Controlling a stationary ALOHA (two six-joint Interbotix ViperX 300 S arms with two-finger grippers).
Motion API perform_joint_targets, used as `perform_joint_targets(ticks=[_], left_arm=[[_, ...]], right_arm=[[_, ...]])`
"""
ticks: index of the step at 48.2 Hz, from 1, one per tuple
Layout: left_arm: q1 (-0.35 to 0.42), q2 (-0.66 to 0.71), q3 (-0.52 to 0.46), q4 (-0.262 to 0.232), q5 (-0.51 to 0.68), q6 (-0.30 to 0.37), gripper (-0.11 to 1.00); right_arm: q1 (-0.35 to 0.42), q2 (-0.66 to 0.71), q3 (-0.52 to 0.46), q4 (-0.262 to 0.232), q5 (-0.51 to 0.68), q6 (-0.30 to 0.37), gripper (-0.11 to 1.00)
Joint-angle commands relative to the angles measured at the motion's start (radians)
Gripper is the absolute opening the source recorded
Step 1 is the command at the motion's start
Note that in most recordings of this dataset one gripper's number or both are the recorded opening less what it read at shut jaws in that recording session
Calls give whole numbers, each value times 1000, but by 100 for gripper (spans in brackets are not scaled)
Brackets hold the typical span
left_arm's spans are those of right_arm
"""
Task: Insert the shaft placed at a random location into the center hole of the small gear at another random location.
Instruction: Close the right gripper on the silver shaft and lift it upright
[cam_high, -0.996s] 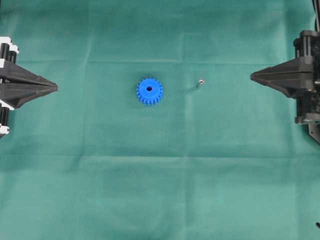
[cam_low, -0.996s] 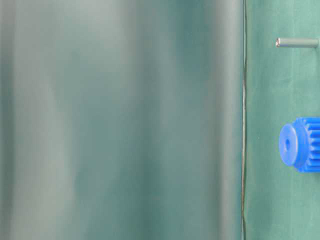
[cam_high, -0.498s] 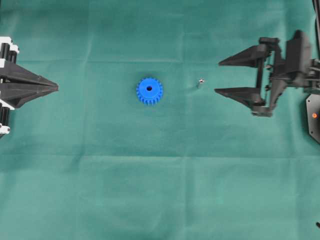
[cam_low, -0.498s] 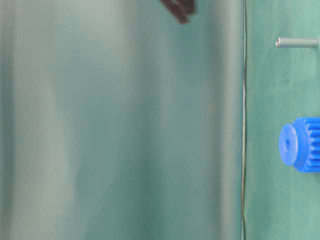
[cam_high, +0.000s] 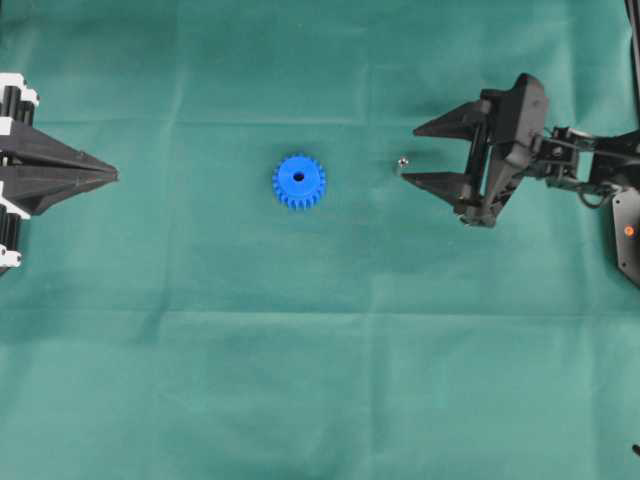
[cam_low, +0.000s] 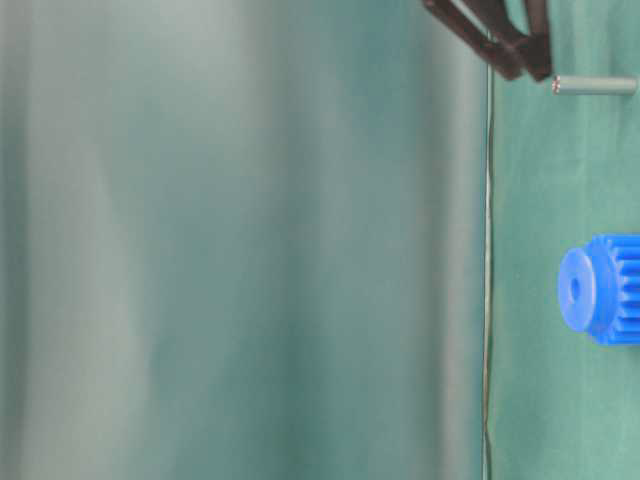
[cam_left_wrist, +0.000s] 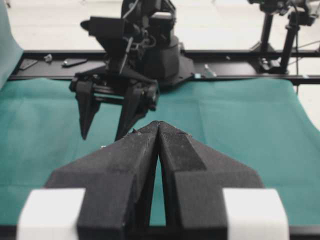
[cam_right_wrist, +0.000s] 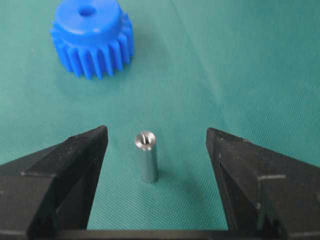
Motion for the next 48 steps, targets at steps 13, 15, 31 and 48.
perform_joint_targets(ticks=[13, 15, 31, 48], left_arm=[[3, 9, -20, 3, 14, 0, 0], [3, 9, -18, 3, 14, 0, 0], [3, 9, -18, 3, 23, 0, 0], [3, 9, -18, 2, 32, 0, 0]], right_arm=[[-3, 54, -55, 8, -20, -14, 80], [-3, 54, -55, 8, -20, -14, 77], [11, 54, -55, -14, 8, -14, 14], [12, -8, -72, -15, 63, -11, 14]])
